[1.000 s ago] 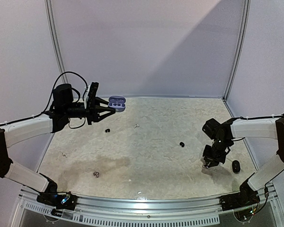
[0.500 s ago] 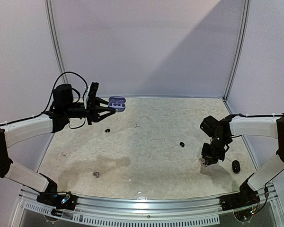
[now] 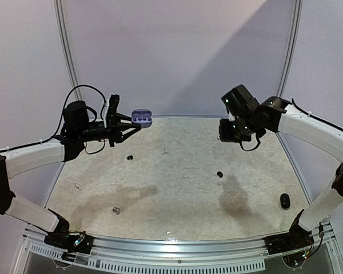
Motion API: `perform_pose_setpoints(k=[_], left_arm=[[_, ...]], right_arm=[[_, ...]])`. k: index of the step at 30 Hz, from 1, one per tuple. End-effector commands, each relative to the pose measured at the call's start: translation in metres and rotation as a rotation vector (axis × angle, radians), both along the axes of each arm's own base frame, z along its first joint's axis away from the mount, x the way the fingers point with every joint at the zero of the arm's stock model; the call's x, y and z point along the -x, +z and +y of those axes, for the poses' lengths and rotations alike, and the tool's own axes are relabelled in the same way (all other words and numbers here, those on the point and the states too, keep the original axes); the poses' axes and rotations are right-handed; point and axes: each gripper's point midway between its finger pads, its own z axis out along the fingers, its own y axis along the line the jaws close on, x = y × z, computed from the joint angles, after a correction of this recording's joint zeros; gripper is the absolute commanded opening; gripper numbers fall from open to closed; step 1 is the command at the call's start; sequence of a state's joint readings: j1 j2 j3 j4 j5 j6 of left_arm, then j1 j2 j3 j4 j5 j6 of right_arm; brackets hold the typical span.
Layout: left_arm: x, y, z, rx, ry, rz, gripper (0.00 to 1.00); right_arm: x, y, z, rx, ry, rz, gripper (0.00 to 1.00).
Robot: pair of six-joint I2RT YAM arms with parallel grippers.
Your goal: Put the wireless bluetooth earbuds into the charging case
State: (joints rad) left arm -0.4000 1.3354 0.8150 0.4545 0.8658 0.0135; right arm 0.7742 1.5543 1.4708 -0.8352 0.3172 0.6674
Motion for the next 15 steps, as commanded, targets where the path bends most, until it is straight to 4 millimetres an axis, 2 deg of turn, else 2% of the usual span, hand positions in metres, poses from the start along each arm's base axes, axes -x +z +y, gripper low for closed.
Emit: perform_pose_setpoints(k=[1,4,7,12,15], left_arm=[[-0.002,0.003,-0.012,0.035,0.035,-0.013,0.00],[-0.007,0.009,-0.014,0.057,0.070,-0.027,0.00],[-0.013,0.014,-0.014,0.072,0.101,-0.039,0.00],[-0.011,0.016,-0.019,0.081,0.085,-0.033,0.00],[-0.009,0.017,-0.021,0.089,0.081,-0.026,0.00]], right_arm=[[-0.021,0.083,0.070,0.016,0.194,-0.339,0.01],[-0.010,0.131,0.121,0.022,0.340,-0.521,0.01],[0.006,0.161,0.162,0.068,0.447,-0.681,0.01],[0.020,0.181,0.195,0.072,0.555,-0.819,0.01],[0.022,0.177,0.211,0.086,0.606,-0.838,0.01]])
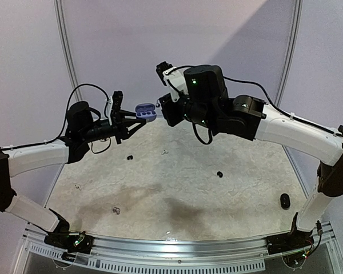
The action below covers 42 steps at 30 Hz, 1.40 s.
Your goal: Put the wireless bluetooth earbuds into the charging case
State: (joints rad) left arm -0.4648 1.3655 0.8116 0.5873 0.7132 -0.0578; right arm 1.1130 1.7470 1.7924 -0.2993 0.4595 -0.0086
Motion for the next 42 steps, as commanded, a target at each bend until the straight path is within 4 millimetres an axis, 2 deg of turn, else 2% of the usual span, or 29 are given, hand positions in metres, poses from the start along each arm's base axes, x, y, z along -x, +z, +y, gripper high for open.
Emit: perform_pose_setpoints(k=[1,5,12,18,25,39,42], left_arm=[[0.003,0.005,-0.007,0.027,-0.005,-0.006,0.00],[0.001,0.007,-0.006,0.029,0.013,-0.021,0.00],[0.002,0.011,-0.006,0.051,0.009,0.000,0.00],[0.002,0.013,-0.006,0.070,0.009,0.022,0.00],[0.001,0.013,-0.006,0.076,0.006,0.034,0.00],[-0.005,0.019,-0.004,0.109,0.041,0.063,0.00],[-0.009,0.023,-0.001,0.127,0.065,0.065,0.00]], right_arm=[[-0.005,0.013,0.022,0.037,0.047,-0.125,0.01],[-0.003,0.005,0.034,0.066,0.067,-0.145,0.01],[-0.013,-0.006,0.044,0.097,0.039,-0.172,0.01],[-0.021,-0.018,0.041,0.142,-0.008,-0.178,0.01],[-0.028,-0.019,0.038,0.139,-0.064,-0.199,0.01],[-0.030,-0.039,0.045,0.161,-0.056,-0.173,0.00],[-0.029,-0.043,0.047,0.169,-0.042,-0.164,0.03]])
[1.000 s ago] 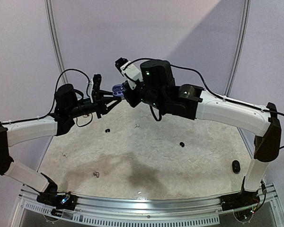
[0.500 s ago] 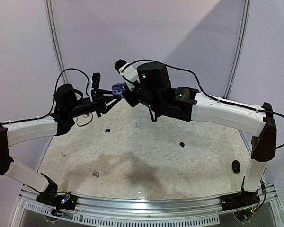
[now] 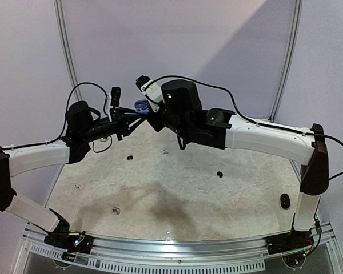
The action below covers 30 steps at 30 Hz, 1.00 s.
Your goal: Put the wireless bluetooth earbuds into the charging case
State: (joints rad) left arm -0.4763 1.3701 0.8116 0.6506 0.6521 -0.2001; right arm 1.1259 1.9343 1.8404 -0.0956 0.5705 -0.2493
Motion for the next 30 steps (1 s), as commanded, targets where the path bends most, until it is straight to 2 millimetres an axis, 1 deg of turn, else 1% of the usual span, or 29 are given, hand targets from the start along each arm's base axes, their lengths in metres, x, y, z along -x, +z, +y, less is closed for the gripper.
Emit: perform_pose_setpoints(k=[1,8,13,18,25,30], left_arm=[[-0.003,0.012,-0.001,0.042,0.028,-0.017,0.00],[-0.003,0.015,-0.001,0.048,0.032,-0.032,0.00],[-0.002,0.015,0.000,0.048,0.032,-0.037,0.00],[0.000,0.015,-0.002,0.042,0.014,-0.043,0.00],[0.000,0.017,-0.002,0.045,0.015,-0.041,0.00],[0.000,0.017,-0.002,0.041,0.016,-0.042,0.00]], right_arm=[[0.002,-0.013,0.006,0.022,0.006,0.022,0.05],[0.004,-0.026,0.007,0.040,0.015,0.053,0.14],[0.004,-0.030,0.005,0.052,0.014,0.068,0.17],[0.002,-0.025,0.003,0.043,0.012,0.070,0.22],[0.003,-0.028,-0.007,0.030,0.008,0.119,0.26],[0.004,-0.021,-0.013,0.019,0.012,0.127,0.33]])
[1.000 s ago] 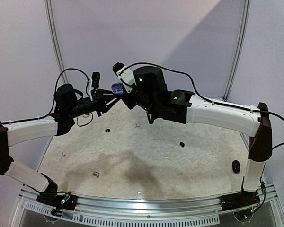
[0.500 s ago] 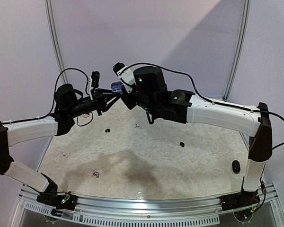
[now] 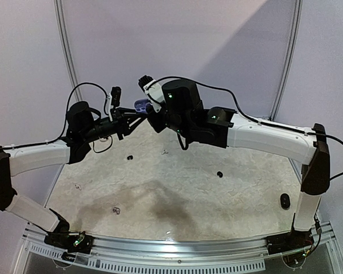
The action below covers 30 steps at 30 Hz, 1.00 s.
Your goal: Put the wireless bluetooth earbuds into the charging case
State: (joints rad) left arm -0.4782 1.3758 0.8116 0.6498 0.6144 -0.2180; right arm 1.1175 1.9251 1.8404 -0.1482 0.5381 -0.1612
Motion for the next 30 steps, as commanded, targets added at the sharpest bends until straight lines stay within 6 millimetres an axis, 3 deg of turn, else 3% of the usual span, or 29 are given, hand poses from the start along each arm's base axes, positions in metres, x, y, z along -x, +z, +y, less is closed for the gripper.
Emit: perform_pose_setpoints(k=[1,11,18,24,30], left_arm=[[0.006,0.019,-0.004,0.033,-0.018,-0.067,0.00],[0.007,0.017,-0.003,0.022,-0.014,-0.068,0.00],[0.010,0.010,-0.005,-0.022,-0.030,-0.106,0.00],[0.019,0.007,-0.009,-0.054,-0.085,-0.141,0.00],[0.024,0.005,-0.009,-0.061,-0.101,-0.142,0.00]], right_arm=[[0.001,-0.014,-0.013,0.054,0.002,0.061,0.34],[0.003,-0.002,-0.029,0.042,-0.005,0.083,0.41],[0.016,0.034,-0.047,-0.050,0.079,0.112,0.39],[0.031,0.050,-0.032,-0.161,0.239,0.167,0.28],[0.028,0.036,-0.015,-0.165,0.265,0.203,0.23]])
